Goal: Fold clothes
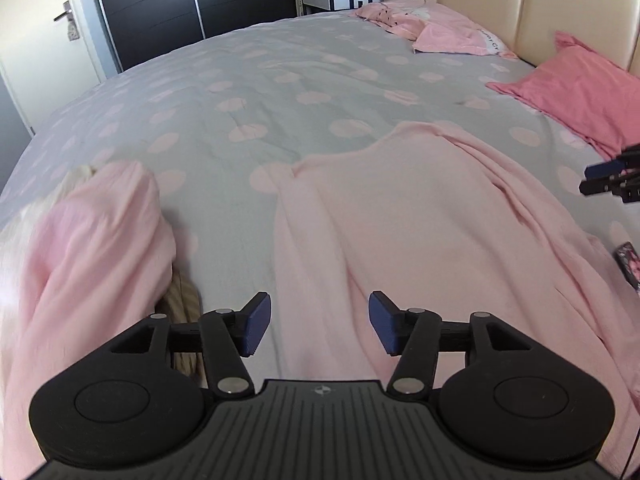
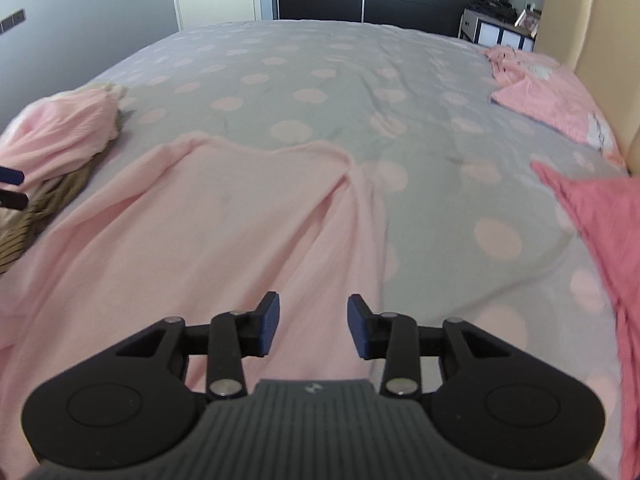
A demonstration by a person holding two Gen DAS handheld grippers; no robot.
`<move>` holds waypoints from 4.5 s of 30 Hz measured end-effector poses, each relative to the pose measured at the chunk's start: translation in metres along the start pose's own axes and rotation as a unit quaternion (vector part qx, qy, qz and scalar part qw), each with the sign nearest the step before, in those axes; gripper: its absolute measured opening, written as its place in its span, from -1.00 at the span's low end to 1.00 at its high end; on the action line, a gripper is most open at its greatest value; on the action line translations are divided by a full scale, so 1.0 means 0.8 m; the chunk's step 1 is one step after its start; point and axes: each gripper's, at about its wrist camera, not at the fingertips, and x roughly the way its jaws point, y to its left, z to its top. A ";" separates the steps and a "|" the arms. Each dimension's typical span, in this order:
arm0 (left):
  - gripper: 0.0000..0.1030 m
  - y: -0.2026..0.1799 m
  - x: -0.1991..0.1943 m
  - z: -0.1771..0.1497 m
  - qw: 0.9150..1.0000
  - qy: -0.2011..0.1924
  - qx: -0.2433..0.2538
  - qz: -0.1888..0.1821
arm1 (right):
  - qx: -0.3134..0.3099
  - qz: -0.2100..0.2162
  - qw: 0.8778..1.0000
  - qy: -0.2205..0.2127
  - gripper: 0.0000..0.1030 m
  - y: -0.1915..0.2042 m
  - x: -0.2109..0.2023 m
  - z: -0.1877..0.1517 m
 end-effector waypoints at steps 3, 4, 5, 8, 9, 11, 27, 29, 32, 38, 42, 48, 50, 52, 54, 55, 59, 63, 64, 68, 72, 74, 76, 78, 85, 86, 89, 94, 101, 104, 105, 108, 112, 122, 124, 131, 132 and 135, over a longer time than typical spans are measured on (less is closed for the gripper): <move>0.14 -0.013 -0.020 -0.039 0.999 0.000 -0.030 -0.018 | 0.016 0.019 1.000 0.007 -0.07 0.015 -0.022 -0.040; 0.15 -0.018 -0.024 -0.051 0.999 0.003 -0.038 -0.023 | 0.021 0.023 0.999 0.011 -0.06 0.020 -0.025 -0.052; 0.15 -0.023 -0.027 -0.063 0.999 0.005 -0.044 -0.026 | 0.026 0.026 0.999 0.014 -0.04 0.024 -0.029 -0.064; 0.18 -0.037 -0.030 -0.095 0.998 0.019 -0.058 -0.030 | 0.049 0.032 0.998 0.028 0.16 0.035 -0.032 -0.097; 0.18 -0.041 -0.029 -0.105 0.997 0.030 -0.065 -0.032 | 0.057 0.033 0.997 0.034 0.17 0.038 -0.032 -0.107; 0.18 -0.049 -0.026 -0.122 0.996 0.051 -0.071 -0.032 | 0.061 0.033 0.996 0.050 0.17 0.044 -0.028 -0.123; -0.89 -0.020 -0.011 -0.136 0.987 0.079 -0.138 -0.003 | 0.112 -0.039 0.993 0.027 -0.99 -0.032 -0.075 -0.098; -0.89 -0.012 -0.015 -0.132 0.986 0.066 -0.153 -0.003 | 0.112 -0.064 0.991 0.014 -0.99 -0.053 -0.086 -0.083; -0.89 0.000 -0.023 -0.127 0.984 0.044 -0.175 0.003 | 0.107 -0.112 0.988 0.001 -1.00 -0.092 -0.097 -0.060; -0.91 0.039 -0.035 -0.120 0.970 -0.008 -0.241 0.028 | 0.152 -0.199 0.968 -0.021 -1.00 -0.199 -0.099 -0.016; -0.91 0.062 -0.035 -0.116 0.959 -0.031 -0.278 0.048 | 0.156 -0.249 0.956 -0.029 -1.00 -0.254 -0.087 0.024; -0.91 0.083 -0.015 -0.115 0.951 -0.020 -0.301 0.064 | 0.145 -0.313 0.938 -0.023 -1.00 -0.321 -0.038 0.073; -0.91 0.086 -0.008 -0.114 0.950 -0.013 -0.303 0.069 | 0.148 -0.328 0.933 -0.012 -1.00 -0.339 -0.012 0.077; -0.91 0.088 -0.004 -0.113 0.950 -0.008 -0.303 0.074 | 0.152 -0.337 0.929 0.000 -1.00 -0.354 0.016 0.078; -0.91 0.089 -0.001 -0.113 0.950 -0.003 -0.304 0.076 | 0.161 -0.333 0.929 0.006 -0.99 -0.360 0.038 0.071; -0.92 0.090 -0.001 -0.113 0.949 -0.002 -0.305 0.076 | 0.167 -0.326 0.930 0.008 -0.96 -0.361 0.046 0.067; -0.94 0.093 -0.005 -0.111 0.949 -0.012 -0.306 0.075 | 0.187 -0.295 0.937 0.010 -0.75 -0.341 0.052 0.041; -0.95 0.104 -0.026 -0.100 0.945 -0.037 -0.317 0.065 | 0.171 -0.230 0.958 0.001 -0.62 -0.284 0.032 0.014; -0.95 0.108 -0.035 -0.094 0.946 -0.044 -0.315 0.066 | 0.172 -0.207 0.963 -0.001 -0.50 -0.270 0.025 0.007; -0.95 0.130 -0.073 -0.064 0.949 -0.067 -0.297 0.078 | 0.172 -0.122 0.978 -0.002 -0.44 -0.211 -0.006 -0.016; -0.95 0.166 -0.103 -0.034 0.951 -0.076 -0.277 0.116 | 0.155 -0.074 0.985 0.009 -0.24 -0.161 -0.027 -0.041; -0.95 0.185 -0.106 -0.023 0.952 -0.069 -0.265 0.139 | 0.149 -0.065 0.986 0.020 -0.24 -0.147 -0.031 -0.054; -0.95 0.204 -0.101 -0.020 0.950 -0.057 -0.268 0.147 | 0.150 -0.068 0.986 0.033 -0.24 -0.143 -0.032 -0.069; -0.95 0.218 -0.086 -0.022 0.951 -0.042 -0.268 0.150 | 0.159 -0.073 0.984 0.043 -0.24 -0.146 -0.032 -0.083; -0.94 0.208 -0.053 -0.059 0.958 -0.045 -0.253 0.128 | 0.167 -0.061 0.982 0.058 -0.24 -0.143 -0.046 -0.126; -0.90 0.204 -0.052 -0.061 0.960 -0.040 -0.245 0.129 | 0.161 -0.056 0.984 0.056 -0.24 -0.139 -0.049 -0.131; -0.45 0.183 -0.070 -0.060 0.962 -0.061 -0.225 0.141 | 0.123 -0.032 0.990 0.056 -0.25 -0.116 -0.060 -0.146; -0.12 0.142 -0.103 -0.063 0.961 -0.112 -0.207 0.144 | 0.061 0.000 0.995 0.085 -0.25 -0.069 -0.079 -0.179; -0.12 0.090 -0.109 -0.061 0.969 -0.115 -0.201 0.084 | 0.009 0.000 0.990 0.141 -0.25 -0.008 -0.105 -0.235; -0.12 0.076 -0.105 -0.057 0.971 -0.115 -0.197 0.065 | -0.022 -0.009 0.986 0.163 -0.26 0.012 -0.099 -0.259; -0.12 0.072 -0.104 -0.057 0.972 -0.115 -0.194 0.064 | -0.033 -0.019 0.985 0.167 -0.28 0.016 -0.095 -0.265; -0.12 0.063 -0.100 -0.060 0.974 -0.111 -0.186 0.062 | -0.039 -0.040 0.983 0.173 -0.32 0.014 -0.081 -0.274; -0.12 0.055 -0.099 -0.068 0.976 -0.104 -0.181 0.061 | -0.016 -0.022 0.981 0.190 -0.89 0.004 -0.069 -0.276; -0.12 0.057 -0.100 -0.075 0.977 -0.094 -0.185 0.048 | 0.047 -0.037 0.984 0.168 -0.98 -0.039 -0.129 -0.242; -0.12 0.052 -0.098 -0.075 0.979 -0.090 -0.177 0.040 | 0.055 -0.066 0.980 0.178 -0.98 -0.060 -0.138 -0.244; -0.12 0.025 -0.091 -0.083 0.989 -0.057 -0.135 -0.009 | 0.072 -0.144 0.964 0.213 -1.00 -0.119 -0.135 -0.253; -0.12 0.020 -0.089 -0.085 0.990 -0.051 -0.128 -0.016 | 0.068 -0.156 0.962 0.214 -1.00 -0.123 -0.133 -0.252; -0.12 0.001 -0.084 -0.095 0.995 -0.024 -0.091 -0.037 | 0.067 -0.187 0.956 0.215 -1.00 -0.138 -0.123 -0.244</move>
